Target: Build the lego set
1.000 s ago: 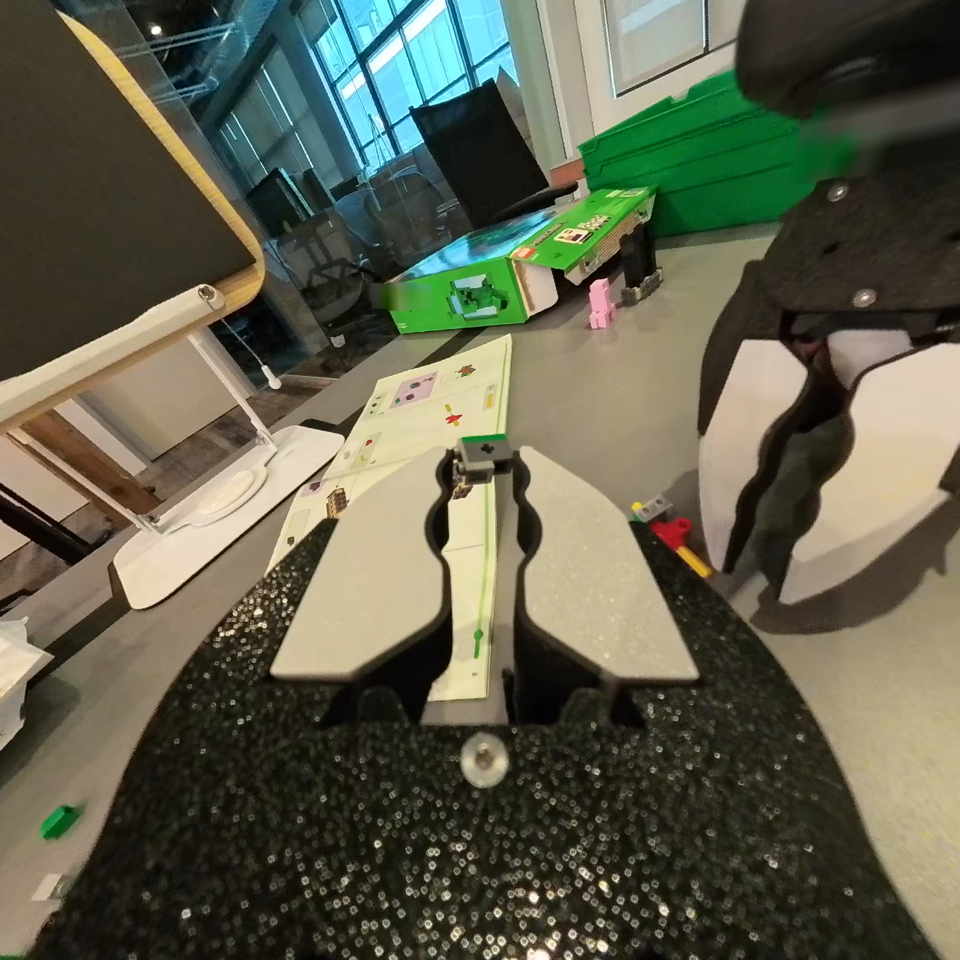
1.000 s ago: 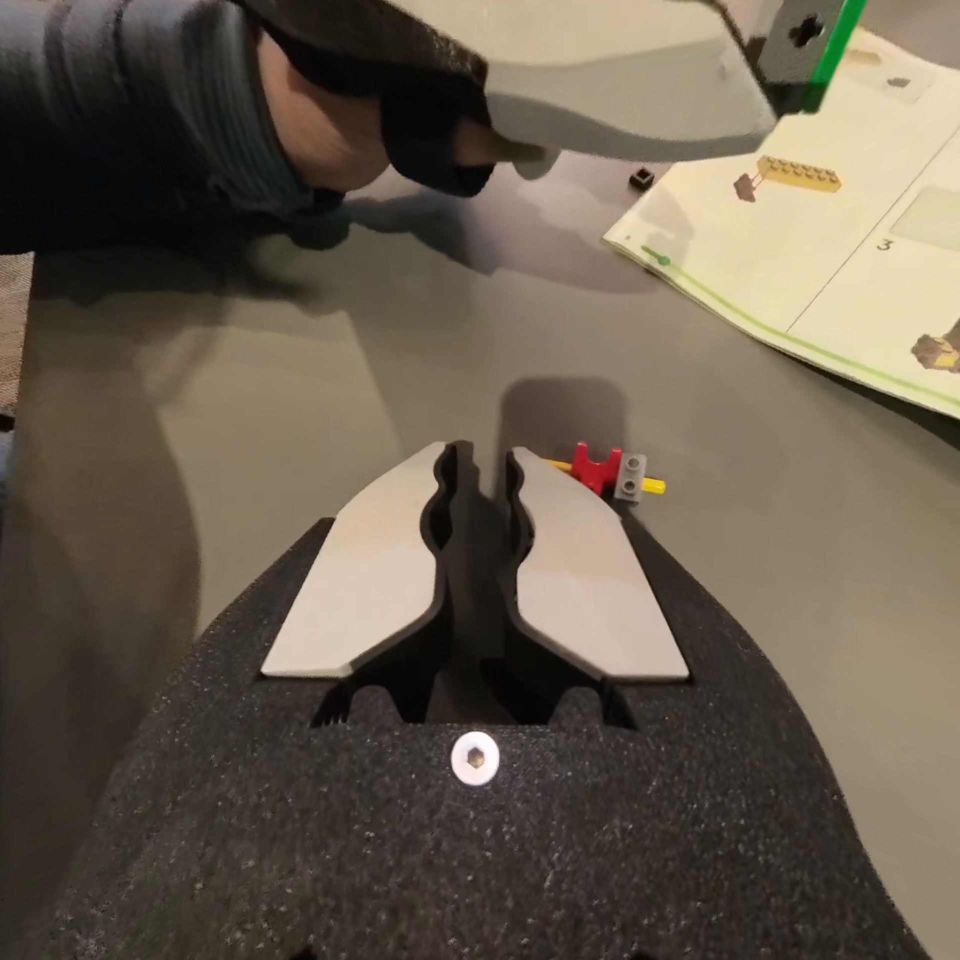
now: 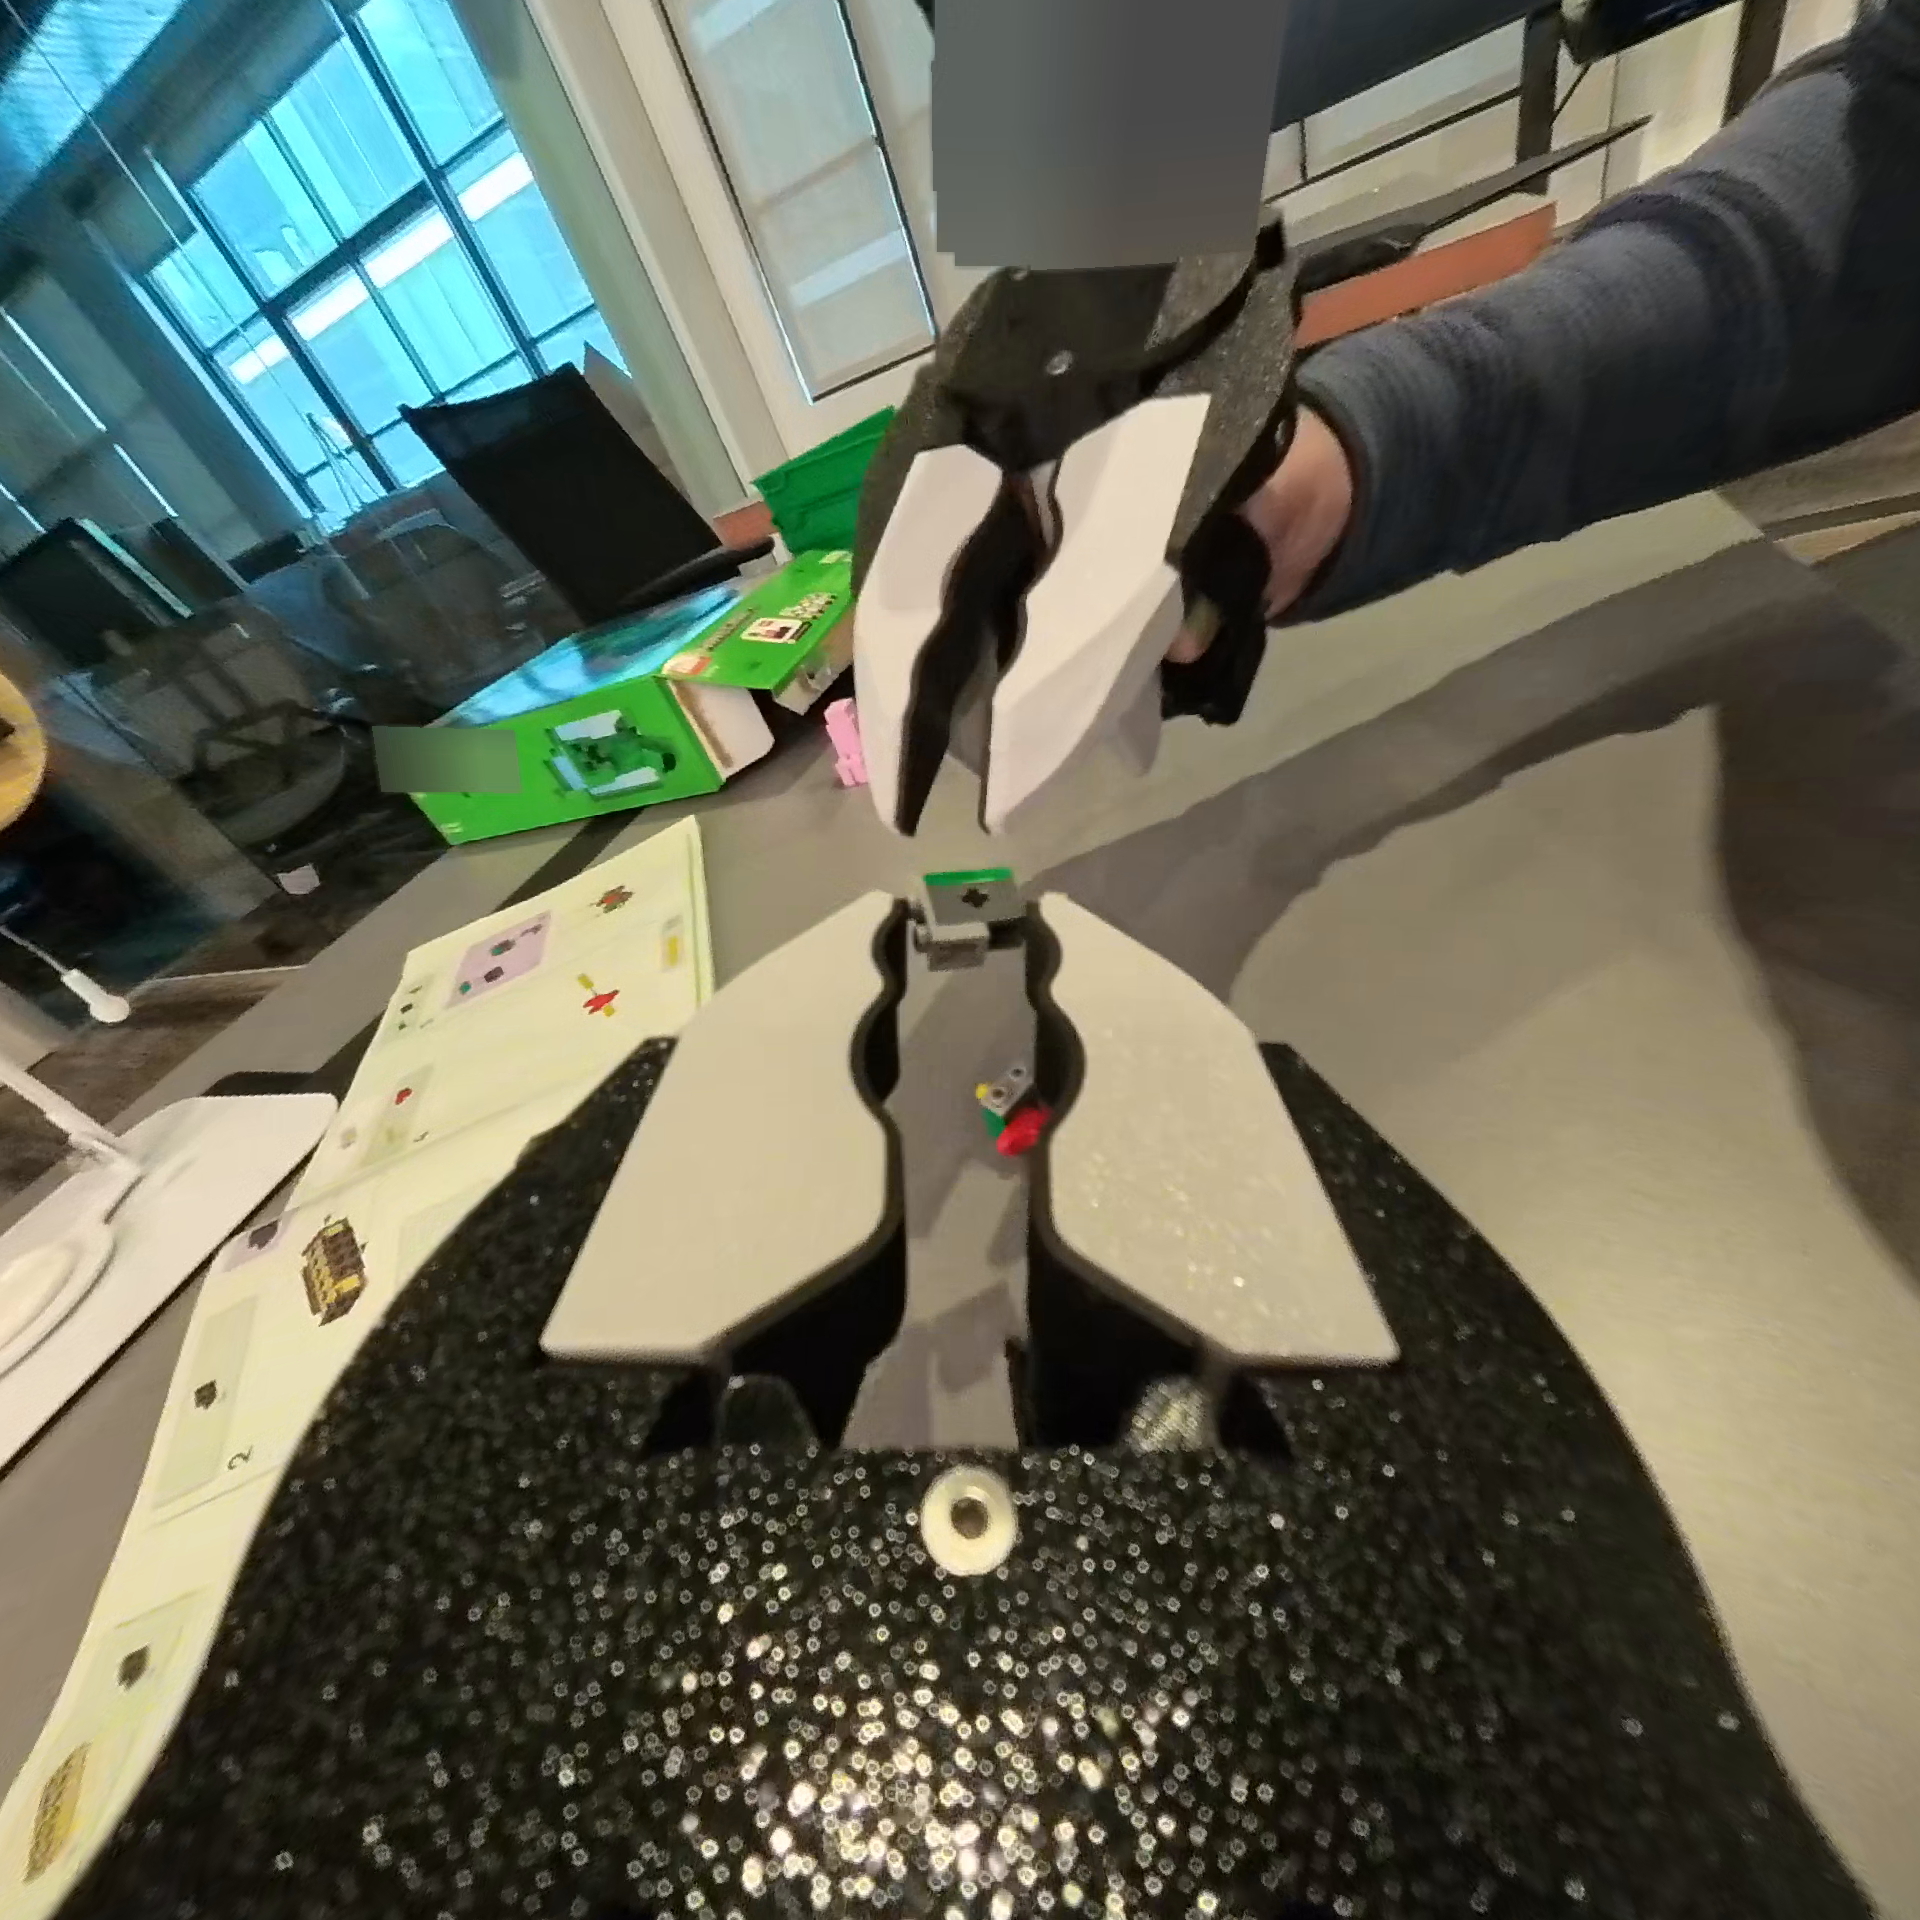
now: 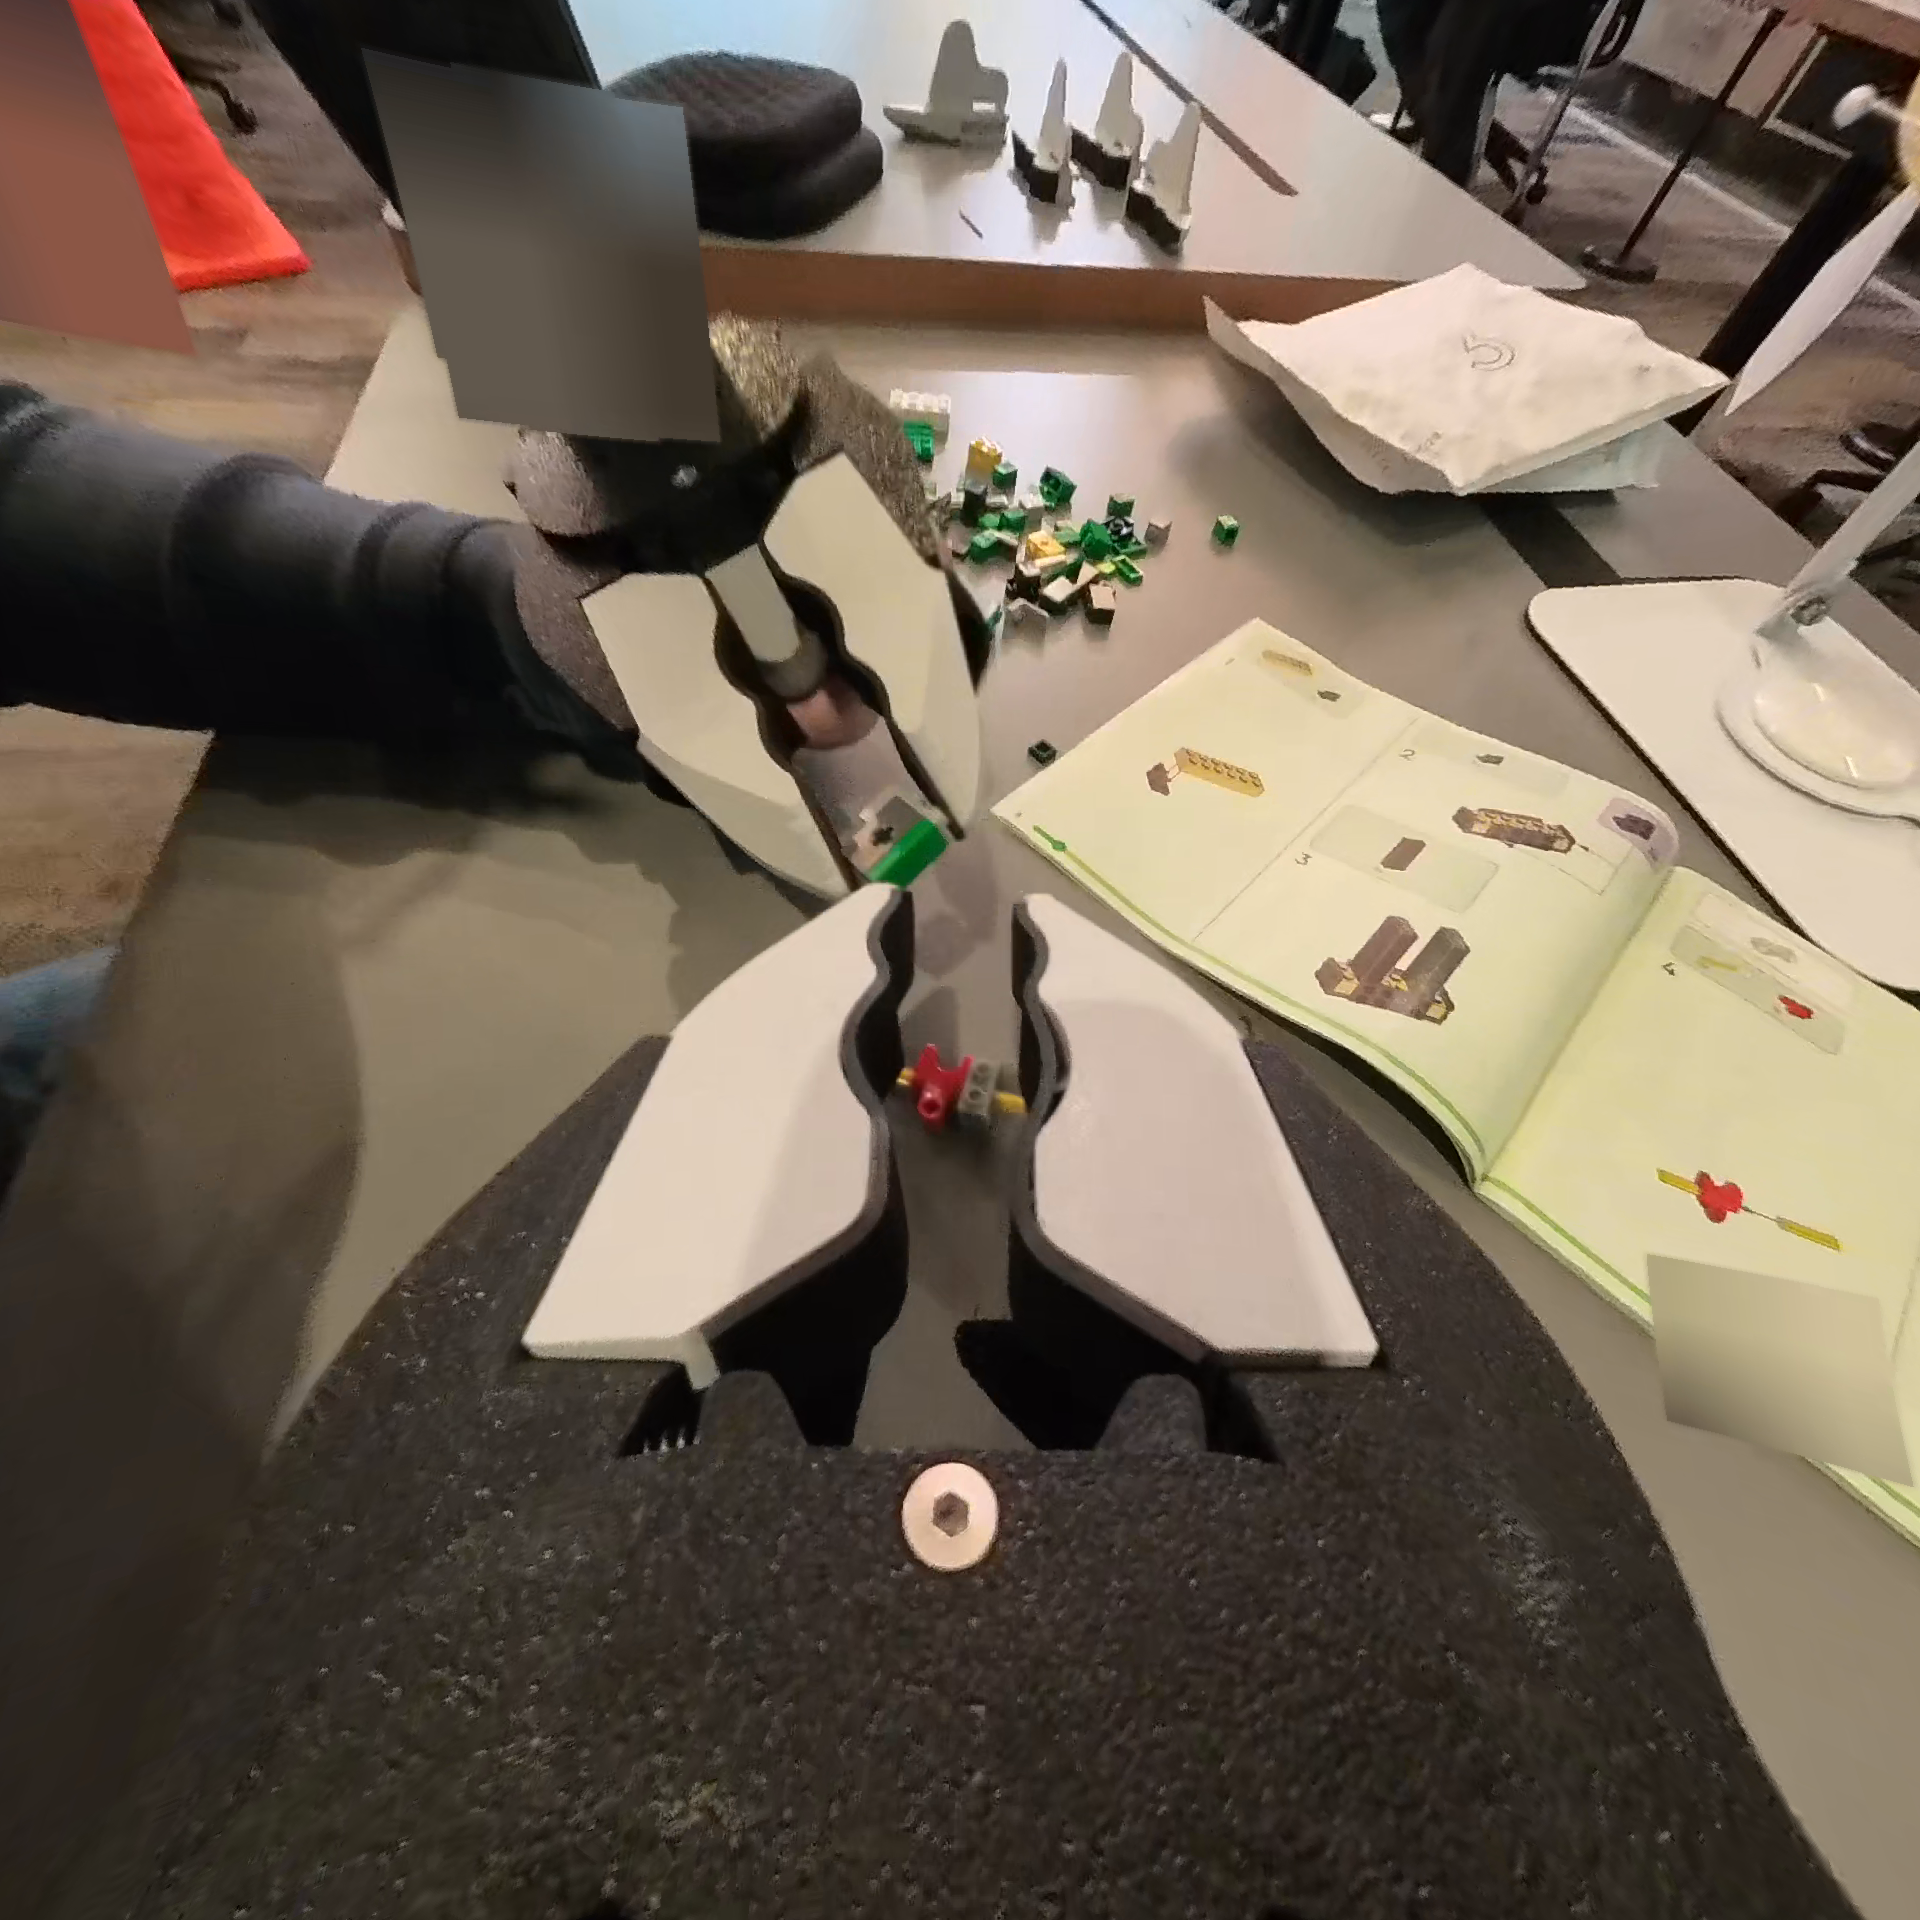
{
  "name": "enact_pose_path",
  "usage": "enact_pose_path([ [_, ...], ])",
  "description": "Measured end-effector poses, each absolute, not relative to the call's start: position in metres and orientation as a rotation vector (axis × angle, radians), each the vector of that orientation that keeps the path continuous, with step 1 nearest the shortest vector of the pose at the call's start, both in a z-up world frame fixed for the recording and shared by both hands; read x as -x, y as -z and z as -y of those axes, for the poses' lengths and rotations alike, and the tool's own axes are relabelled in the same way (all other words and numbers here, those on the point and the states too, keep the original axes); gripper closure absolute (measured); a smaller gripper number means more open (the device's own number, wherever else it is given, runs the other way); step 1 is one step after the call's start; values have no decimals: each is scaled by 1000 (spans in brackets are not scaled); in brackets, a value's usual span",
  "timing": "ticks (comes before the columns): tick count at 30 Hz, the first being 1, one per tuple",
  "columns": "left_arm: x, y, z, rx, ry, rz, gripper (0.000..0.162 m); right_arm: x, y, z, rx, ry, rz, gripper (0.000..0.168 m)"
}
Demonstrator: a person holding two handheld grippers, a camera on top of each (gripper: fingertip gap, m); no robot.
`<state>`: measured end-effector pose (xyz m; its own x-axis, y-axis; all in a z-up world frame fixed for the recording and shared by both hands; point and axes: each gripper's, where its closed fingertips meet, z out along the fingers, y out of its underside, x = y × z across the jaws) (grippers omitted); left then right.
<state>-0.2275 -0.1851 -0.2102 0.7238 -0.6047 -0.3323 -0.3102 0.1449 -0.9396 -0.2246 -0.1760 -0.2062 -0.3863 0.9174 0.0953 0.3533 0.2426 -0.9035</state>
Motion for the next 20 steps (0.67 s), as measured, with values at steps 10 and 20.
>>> enact_pose_path([
  [10,230,219,186,1532,247,-800,141,217,241,161,1198,-1090,2054,151],
  [20,253,262,202,2122,236,-610,141,215,274,146,1165,-928,2241,152],
])
